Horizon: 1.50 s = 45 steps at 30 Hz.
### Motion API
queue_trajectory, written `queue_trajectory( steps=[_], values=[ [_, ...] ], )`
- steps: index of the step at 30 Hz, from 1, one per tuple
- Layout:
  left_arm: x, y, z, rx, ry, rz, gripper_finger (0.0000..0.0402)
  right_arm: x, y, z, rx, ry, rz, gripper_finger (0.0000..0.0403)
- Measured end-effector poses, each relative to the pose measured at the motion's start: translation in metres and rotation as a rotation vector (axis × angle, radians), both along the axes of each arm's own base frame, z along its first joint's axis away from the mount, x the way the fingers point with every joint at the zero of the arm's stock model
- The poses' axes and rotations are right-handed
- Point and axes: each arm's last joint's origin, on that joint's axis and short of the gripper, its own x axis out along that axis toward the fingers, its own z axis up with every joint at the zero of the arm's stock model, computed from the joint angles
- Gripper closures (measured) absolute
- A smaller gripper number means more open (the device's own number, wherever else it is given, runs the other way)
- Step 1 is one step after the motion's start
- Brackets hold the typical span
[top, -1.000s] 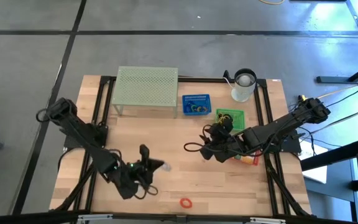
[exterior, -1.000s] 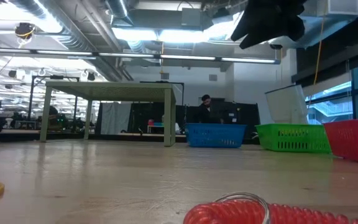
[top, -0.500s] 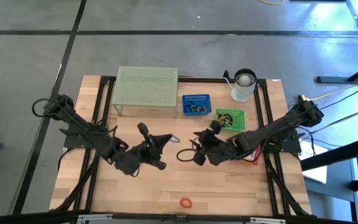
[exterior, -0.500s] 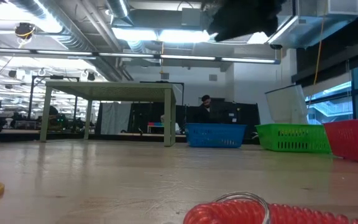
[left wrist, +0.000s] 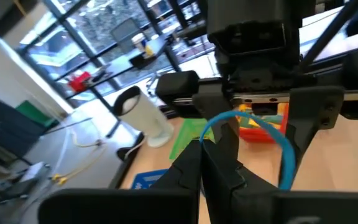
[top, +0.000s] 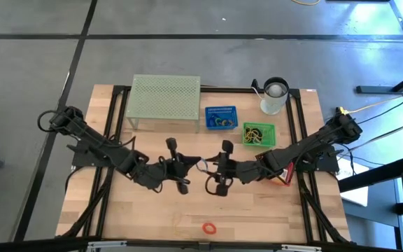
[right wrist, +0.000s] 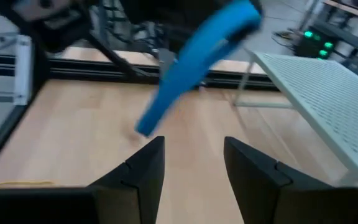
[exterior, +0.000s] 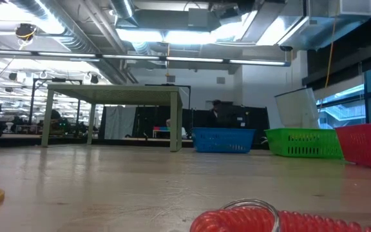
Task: Pick & Place Office Desk Supplies
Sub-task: Put the blue rubber band into the green bin
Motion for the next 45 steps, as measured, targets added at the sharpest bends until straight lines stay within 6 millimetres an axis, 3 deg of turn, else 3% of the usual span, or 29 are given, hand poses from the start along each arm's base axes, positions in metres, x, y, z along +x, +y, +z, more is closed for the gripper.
queue_trajectory(
  steps=[19,24,32,40,45],
  values=[
    [0.005,0.002,-0.004,-0.023,0.013,-0.034,0.0394,0.002,0.003,0.006,0.026,-0.051,0.082,0.0243],
    [0.005,0.002,-0.006,-0.011,0.036,-0.034,0.0398,0.002,0.004,0.007,0.032,-0.063,0.082,0.0283],
    [0.004,0.003,-0.01,-0.023,0.056,-0.026,0.0394,0.002,0.004,0.007,0.075,-0.067,0.069,0.0394],
    [0.003,0.003,-0.01,-0.044,0.047,-0.021,0.0386,0.002,0.004,0.007,0.088,-0.069,0.065,0.0399],
    [0.003,0.002,-0.013,-0.042,0.083,-0.051,0.0355,0.003,0.002,0.007,0.104,-0.066,0.055,0.04]
  ],
)
